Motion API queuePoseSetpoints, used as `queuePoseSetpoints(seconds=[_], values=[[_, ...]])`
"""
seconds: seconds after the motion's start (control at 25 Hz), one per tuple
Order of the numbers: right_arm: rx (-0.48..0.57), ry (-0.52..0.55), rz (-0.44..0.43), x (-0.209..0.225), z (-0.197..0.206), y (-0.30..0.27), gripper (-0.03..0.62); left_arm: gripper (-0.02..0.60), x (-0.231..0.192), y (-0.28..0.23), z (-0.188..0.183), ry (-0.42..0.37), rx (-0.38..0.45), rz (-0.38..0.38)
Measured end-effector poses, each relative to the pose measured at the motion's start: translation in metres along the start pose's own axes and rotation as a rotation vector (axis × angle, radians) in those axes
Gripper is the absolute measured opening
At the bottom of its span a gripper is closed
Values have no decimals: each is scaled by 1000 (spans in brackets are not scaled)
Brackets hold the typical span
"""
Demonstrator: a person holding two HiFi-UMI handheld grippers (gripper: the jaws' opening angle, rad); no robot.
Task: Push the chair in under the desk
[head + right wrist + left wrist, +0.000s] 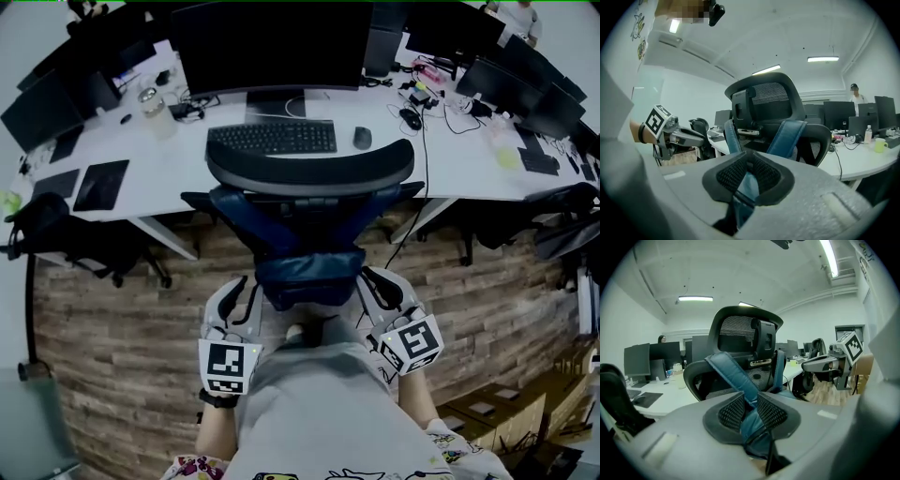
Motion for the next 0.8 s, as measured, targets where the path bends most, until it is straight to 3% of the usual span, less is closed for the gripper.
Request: queuePoseSetpoints(seconds=[0.12, 0.32, 0.8], values=[[-5, -19, 10, 1, 4, 5, 2, 69, 5, -1, 6, 20, -2, 17], [21, -55, 56, 4, 6, 11, 2, 11, 9, 2, 9, 26, 0, 23], [24, -2, 44, -3, -2, 10, 2, 11, 4, 10, 2, 59, 38, 21]])
Point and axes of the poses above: the fingertips, and each gripper's own axes: y backward along the fingers, x to its right, z out of its underside, the point moved 2 cm from there along y, backward along the fingers, and after that the axes turned 2 degrees about z, right-handed, at the moved point
